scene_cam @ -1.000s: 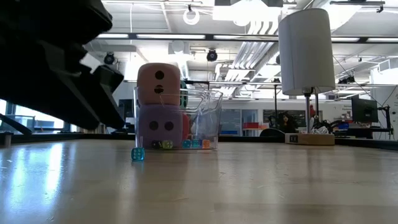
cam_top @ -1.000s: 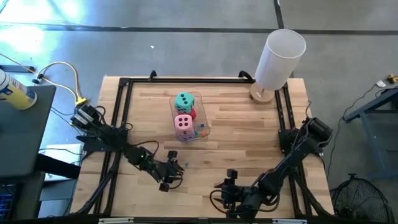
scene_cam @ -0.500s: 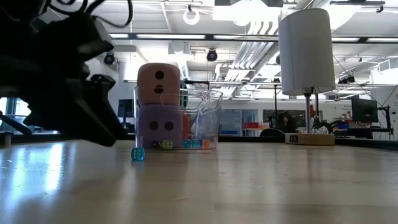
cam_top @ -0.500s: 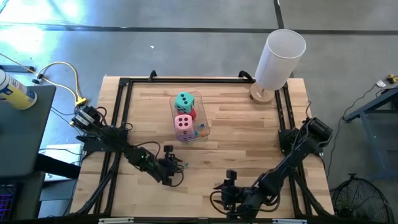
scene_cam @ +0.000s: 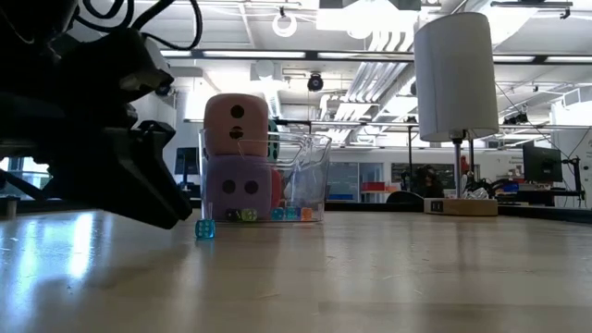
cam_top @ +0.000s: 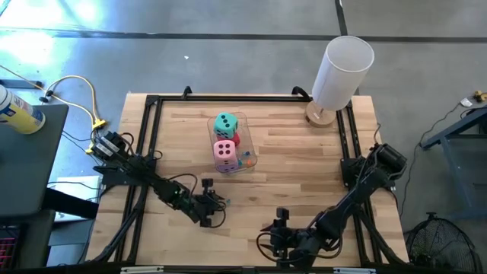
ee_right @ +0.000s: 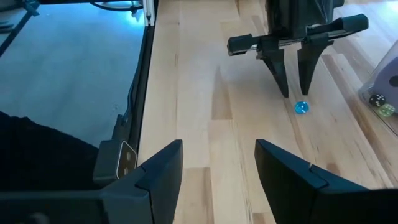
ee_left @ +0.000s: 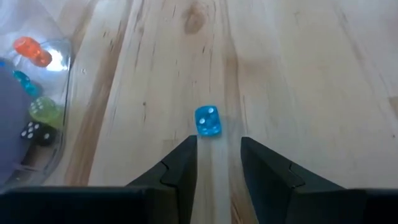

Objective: Pick & Place Dice
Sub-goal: Put the small light blue die into the transparent bin

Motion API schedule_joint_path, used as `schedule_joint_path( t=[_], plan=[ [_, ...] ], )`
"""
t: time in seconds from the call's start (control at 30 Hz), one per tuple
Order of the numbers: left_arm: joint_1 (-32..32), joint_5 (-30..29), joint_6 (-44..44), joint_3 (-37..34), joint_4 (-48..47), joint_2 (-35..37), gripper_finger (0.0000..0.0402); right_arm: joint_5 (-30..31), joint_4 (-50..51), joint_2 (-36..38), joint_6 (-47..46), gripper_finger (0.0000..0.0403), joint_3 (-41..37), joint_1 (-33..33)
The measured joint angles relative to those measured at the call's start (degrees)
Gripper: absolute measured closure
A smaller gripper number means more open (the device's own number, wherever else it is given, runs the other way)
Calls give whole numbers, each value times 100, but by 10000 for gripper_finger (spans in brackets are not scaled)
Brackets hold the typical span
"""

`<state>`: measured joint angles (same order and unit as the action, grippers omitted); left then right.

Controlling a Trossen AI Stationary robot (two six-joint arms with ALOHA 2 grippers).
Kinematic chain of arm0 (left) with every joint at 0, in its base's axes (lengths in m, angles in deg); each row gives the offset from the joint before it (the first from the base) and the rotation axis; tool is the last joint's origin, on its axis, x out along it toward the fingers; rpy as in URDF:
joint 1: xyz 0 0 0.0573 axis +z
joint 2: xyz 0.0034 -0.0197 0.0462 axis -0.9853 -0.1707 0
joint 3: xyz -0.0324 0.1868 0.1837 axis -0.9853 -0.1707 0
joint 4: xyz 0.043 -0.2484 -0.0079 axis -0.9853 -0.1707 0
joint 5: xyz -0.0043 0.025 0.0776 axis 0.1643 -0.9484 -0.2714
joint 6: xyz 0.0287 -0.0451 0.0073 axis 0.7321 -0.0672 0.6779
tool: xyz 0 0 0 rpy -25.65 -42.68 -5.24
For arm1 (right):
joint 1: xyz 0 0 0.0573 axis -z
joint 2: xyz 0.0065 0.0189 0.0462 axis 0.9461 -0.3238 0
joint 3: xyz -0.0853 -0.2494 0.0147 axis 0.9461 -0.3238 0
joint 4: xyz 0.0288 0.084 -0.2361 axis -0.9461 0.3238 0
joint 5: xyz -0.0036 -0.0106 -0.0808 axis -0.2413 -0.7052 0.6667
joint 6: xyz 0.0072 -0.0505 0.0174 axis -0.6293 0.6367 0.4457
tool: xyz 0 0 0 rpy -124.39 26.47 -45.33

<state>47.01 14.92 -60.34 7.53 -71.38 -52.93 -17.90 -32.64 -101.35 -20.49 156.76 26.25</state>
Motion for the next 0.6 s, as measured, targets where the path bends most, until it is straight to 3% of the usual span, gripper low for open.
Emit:
schedule_joint_path(
  t=[0.3, 0.6],
  plan=[
    [15, 3, -161, -1, -5, 2, 278, -1, 1, 0, 1, 211, 0, 0],
    [15, 20, -334, -1, 3, 2, 227, -1, 2, 0, 2, 211, 0, 0]
  ],
)
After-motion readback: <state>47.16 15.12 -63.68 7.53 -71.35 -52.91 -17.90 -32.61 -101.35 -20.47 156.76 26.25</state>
